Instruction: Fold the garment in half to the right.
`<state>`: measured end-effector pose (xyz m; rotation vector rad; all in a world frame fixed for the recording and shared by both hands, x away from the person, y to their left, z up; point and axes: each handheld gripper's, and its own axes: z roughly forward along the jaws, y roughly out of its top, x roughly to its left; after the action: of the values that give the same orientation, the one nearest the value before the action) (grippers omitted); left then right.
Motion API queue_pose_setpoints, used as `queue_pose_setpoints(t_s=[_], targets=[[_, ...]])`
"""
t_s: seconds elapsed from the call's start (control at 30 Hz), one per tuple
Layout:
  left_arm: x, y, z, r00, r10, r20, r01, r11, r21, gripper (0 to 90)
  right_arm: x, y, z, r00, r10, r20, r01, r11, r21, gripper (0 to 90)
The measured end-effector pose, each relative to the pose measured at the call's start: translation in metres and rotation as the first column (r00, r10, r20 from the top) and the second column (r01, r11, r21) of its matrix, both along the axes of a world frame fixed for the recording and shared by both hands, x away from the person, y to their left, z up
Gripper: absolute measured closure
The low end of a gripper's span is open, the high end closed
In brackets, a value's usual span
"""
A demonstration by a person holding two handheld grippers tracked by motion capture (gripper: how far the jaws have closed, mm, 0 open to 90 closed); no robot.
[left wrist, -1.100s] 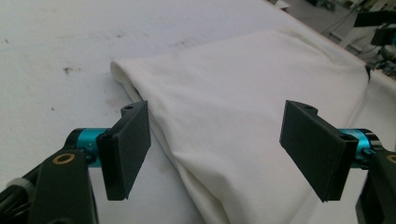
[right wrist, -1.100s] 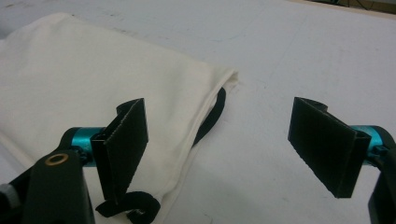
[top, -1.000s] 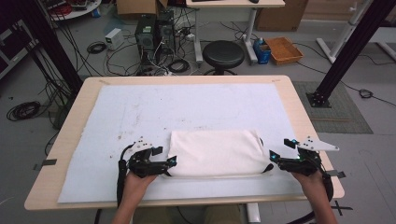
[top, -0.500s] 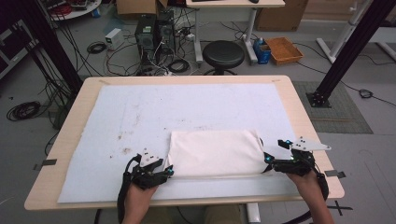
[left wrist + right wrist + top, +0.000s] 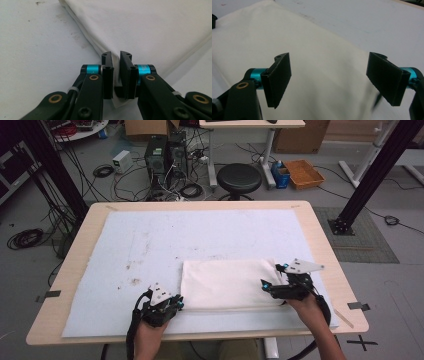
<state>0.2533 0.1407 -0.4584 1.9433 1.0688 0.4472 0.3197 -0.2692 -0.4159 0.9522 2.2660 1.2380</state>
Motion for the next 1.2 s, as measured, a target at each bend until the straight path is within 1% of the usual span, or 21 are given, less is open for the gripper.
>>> queue_pose_setpoints(t_s=[0.07, 0.13, 0.2, 0.3, 0.4, 0.47, 0.5, 0.53, 0.63, 0.67, 0.73, 0.8, 0.83, 0.9, 0.93, 0.97, 1.03, 1.1, 1.17, 1.2], targets=[[0.000, 0.002, -0.001, 1.0000, 0.007, -0.006, -0.007, 0.9996, -0.026, 81.0, 0.011, 0.020, 0.005, 0.9998, 0.018, -0.008, -0.018, 0.9998, -0.002, 19.8], [-0.001, 0.002, -0.002, 0.9999, 0.011, -0.002, -0.011, 0.9994, -0.032, 80.8, 0.022, 0.042, 0.010, 0.9988, 0.046, -0.015, -0.046, 0.9989, -0.010, 19.8], [-0.002, 0.002, -0.002, 0.9999, 0.014, 0.001, -0.014, 0.9994, -0.033, 80.6, 0.033, 0.064, 0.016, 0.9969, 0.079, -0.008, -0.079, 0.9966, -0.022, 19.8], [-0.001, 0.003, -0.003, 0.9998, 0.019, -0.006, -0.019, 0.9985, -0.051, 80.3, 0.049, 0.094, 0.023, 0.9929, 0.114, -0.034, -0.115, 0.9931, -0.024, 19.8], [-0.001, 0.003, -0.003, 0.9997, 0.020, -0.014, -0.021, 0.9979, -0.061, 80.1, 0.064, 0.121, 0.027, 0.9898, 0.132, -0.053, -0.135, 0.9897, -0.048, 19.9], [0.000, 0.004, -0.003, 0.9997, 0.018, -0.014, -0.018, 0.9979, -0.063, 79.9, 0.074, 0.142, 0.028, 0.9878, 0.136, -0.076, -0.141, 0.9875, -0.070, 19.8], [0.000, 0.004, -0.003, 0.9997, 0.018, -0.014, -0.018, 0.9977, -0.065, 79.8, 0.079, 0.151, 0.028, 0.9862, 0.143, -0.083, -0.149, 0.9858, -0.076, 19.9], [0.000, 0.004, -0.003, 0.9997, 0.018, -0.014, -0.019, 0.9977, -0.066, 79.8, 0.082, 0.159, 0.027, 0.9845, 0.145, -0.099, -0.153, 0.9846, -0.084, 19.9], [0.000, 0.005, -0.003, 0.9997, 0.019, -0.018, -0.020, 0.9976, -0.067, 79.6, 0.094, 0.189, 0.022, 0.9762, 0.152, -0.155, -0.173, 0.9753, -0.137, 19.9], [0.000, 0.005, -0.004, 0.9996, 0.019, -0.019, -0.020, 0.9972, -0.072, 79.6, 0.095, 0.196, 0.020, 0.9741, 0.154, -0.165, -0.178, 0.9736, -0.142, 20.0], [0.000, 0.005, -0.004, 0.9996, 0.019, -0.022, -0.021, 0.9966, -0.079, 79.6, 0.100, 0.211, 0.014, 0.9684, 0.162, -0.190, -0.194, 0.9666, -0.167, 20.1], [0.000, 0.005, -0.004, 0.9995, 0.017, -0.026, -0.019, 0.9963, -0.084, 79.4, 0.104, 0.223, 0.009, 0.9662, 0.158, -0.204, -0.198, 0.9610, -0.193, 20.8], [0.000, 0.006, -0.004, 0.9996, 0.016, -0.024, -0.018, 0.9963, -0.084, 79.2, 0.106, 0.228, 0.008, 0.9654, 0.149, -0.214, -0.193, 0.9597, -0.204, 24.0], [0.000, 0.006, -0.004, 0.9996, 0.015, -0.024, -0.017, 0.9964, -0.083, 79.0, 0.109, 0.235, 0.006, 0.9652, 0.125, -0.230, -0.175, 0.9617, -0.211, 25.1], [0.000, 0.006, -0.004, 0.9996, 0.015, -0.023, -0.017, 0.9965, -0.082, 78.9, 0.110, 0.238, 0.005, 0.9645, 0.115, -0.238, -0.166, 0.9638, -0.208, 26.3], [0.000, 0.006, -0.004, 0.9996, 0.015, -0.024, -0.017, 0.9962, -0.085, 78.9, 0.111, 0.241, 0.004, 0.9631, 0.112, -0.245, -0.165, 0.9638, -0.210, 28.3], [0.001, 0.007, -0.004, 0.9995, 0.013, -0.028, -0.016, 0.9957, -0.091, 78.9, 0.112, 0.245, 0.000, 0.9628, 0.102, -0.250, -0.162, 0.9596, -0.230, 32.2], [0.001, 0.007, -0.004, 0.9994, 0.013, -0.033, -0.016, 0.9951, -0.098, 79.0, 0.114, 0.249, -0.004, 0.9556, 0.111, -0.273, -0.179, 0.9540, -0.240, 38.5], [0.001, 0.007, -0.004, 0.9993, 0.014, -0.034, -0.018, 0.9947, -0.101, 79.0, 0.113, 0.255, -0.008, 0.9512, 0.139, -0.276, -0.213, 0.9422, -0.259, 44.8], [0.001, 0.007, -0.004, 0.9993, 0.014, -0.034, -0.017, 0.9949, -0.099, 79.0, 0.112, 0.257, -0.008, 0.9511, 0.141, -0.275, -0.216, 0.9394, -0.266, 46.8]])
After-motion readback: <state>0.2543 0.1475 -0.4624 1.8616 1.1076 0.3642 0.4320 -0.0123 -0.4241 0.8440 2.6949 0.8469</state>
